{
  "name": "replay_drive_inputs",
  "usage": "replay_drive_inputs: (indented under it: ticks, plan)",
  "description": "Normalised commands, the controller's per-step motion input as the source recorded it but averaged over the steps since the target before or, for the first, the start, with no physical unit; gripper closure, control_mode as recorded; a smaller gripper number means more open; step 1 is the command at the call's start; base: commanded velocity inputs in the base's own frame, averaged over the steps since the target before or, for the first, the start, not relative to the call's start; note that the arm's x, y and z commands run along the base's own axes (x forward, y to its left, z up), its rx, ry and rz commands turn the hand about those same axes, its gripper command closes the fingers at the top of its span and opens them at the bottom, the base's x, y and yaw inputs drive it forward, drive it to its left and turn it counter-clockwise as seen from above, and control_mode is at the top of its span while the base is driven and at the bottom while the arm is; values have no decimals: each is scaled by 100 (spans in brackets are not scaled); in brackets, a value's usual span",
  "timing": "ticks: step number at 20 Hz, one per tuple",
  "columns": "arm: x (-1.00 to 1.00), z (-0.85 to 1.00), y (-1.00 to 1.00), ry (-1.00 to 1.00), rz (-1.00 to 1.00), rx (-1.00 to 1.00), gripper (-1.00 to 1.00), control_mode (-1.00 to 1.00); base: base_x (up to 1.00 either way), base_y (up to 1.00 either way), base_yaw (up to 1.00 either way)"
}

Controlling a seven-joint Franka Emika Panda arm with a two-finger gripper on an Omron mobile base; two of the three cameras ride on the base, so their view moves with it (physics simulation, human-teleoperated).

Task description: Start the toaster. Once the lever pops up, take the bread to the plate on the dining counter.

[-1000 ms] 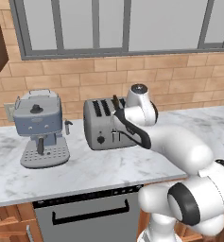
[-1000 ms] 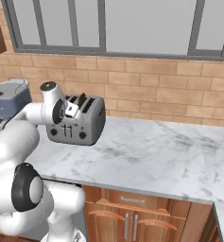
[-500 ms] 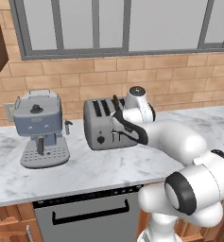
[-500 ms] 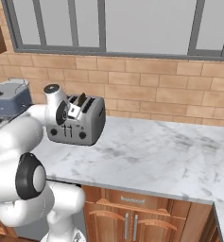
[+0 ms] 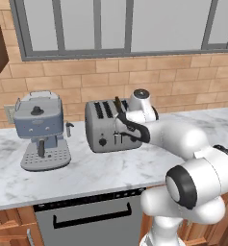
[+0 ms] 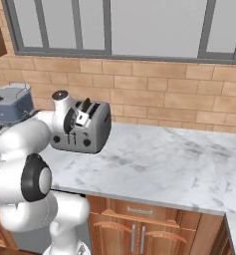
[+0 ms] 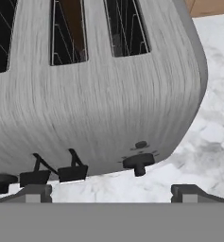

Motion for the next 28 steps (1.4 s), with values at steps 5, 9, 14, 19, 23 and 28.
replay_drive_inputs:
  ticks: [5,9,14,19,23,28]
  plan:
    - [17,-12,-13,0,0,1,-100,-100,0,0,0]
    - [3,-18,0,0,0,0,-100,-100,0,0,0]
    - [0,-3,0,0,0,0,-100,-100,0,0,0]
    - [0,-15,0,0,0,0,-100,-100,0,0,0]
    - [0,-13,0,0,0,0,-100,-100,0,0,0]
    - [0,-12,0,0,0,0,-100,-100,0,0,0]
